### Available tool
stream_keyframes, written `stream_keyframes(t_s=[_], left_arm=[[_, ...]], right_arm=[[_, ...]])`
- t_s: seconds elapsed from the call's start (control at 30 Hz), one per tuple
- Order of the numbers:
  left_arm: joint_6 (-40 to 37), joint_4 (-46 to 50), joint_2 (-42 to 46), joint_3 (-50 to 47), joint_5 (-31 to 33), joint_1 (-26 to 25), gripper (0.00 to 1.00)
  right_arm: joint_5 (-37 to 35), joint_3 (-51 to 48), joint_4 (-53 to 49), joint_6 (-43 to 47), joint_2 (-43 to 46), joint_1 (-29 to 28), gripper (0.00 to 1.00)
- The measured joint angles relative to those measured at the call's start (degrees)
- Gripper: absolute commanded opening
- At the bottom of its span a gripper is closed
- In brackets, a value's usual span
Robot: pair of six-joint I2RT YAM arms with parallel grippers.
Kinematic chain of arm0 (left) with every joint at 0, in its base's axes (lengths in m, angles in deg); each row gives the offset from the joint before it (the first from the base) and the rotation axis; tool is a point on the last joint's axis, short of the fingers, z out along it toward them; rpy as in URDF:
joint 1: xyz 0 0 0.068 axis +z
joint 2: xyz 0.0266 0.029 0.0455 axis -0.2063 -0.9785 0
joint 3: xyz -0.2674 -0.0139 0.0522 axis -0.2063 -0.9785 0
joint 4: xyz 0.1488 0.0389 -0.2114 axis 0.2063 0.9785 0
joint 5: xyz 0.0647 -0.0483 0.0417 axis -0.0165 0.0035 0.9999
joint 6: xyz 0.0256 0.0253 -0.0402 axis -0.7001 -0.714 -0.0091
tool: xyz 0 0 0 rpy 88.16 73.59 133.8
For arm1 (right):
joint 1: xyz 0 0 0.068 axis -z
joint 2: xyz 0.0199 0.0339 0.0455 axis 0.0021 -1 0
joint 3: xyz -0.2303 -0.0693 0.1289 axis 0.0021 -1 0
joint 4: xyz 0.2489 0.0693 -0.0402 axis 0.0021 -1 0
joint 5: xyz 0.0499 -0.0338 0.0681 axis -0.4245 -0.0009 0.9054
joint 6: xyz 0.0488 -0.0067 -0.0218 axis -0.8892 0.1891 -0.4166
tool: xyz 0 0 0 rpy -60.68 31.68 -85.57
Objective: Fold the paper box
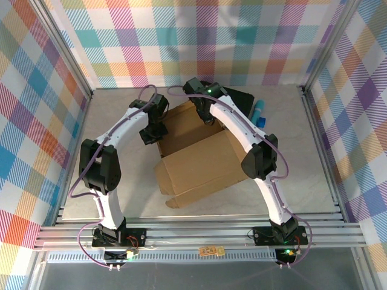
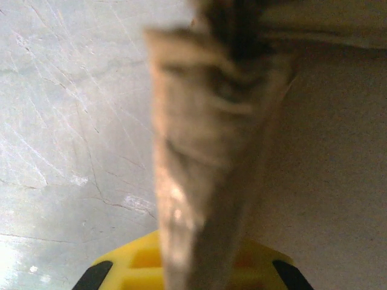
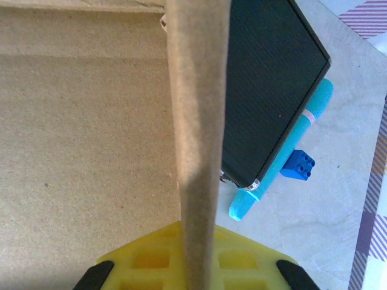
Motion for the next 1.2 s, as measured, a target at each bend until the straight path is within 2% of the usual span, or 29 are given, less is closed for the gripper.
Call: stream_keyframes(t_s=[0.1, 0.27, 0.43, 0.63, 0.87, 1.03, 1.2], left_arm=[[0.0, -0.1, 0.0, 0.0, -0.1, 0.1, 0.00], [0.1, -0.1, 0.1, -0.2, -0.9, 0.8, 0.00], [1.6, -1.1, 0.6, -2.4, -2.6, 3.0, 0.00], [3.5, -2.8, 0.7, -6.8, -4.7, 6.4, 0.00], [9.4, -3.7, 4.9, -14.8, -4.4, 10.1, 0.00], [17.4, -3.0, 12.1, -21.2, -4.4, 15.1, 0.00], [25.4, -1.3, 14.5, -22.9, -4.7, 18.5, 0.00]], right_arm=[[1.1, 0.8, -0.2, 0.0, 0.0, 0.1, 0.00], [5.2, 1.4, -0.6, -0.9, 0.0, 1.4, 0.29], [14.2, 2.6, -0.5, -2.5, 0.2, 3.5, 0.58], [25.2, 3.9, 0.4, -4.8, 2.1, 4.9, 0.60], [28.3, -2.1, 2.3, -8.3, 10.0, 5.0, 0.59], [29.7, -14.6, 6.4, -13.7, 17.9, 5.0, 0.61], [36.0, -38.4, 17.0, -23.5, 30.5, 5.0, 0.69]])
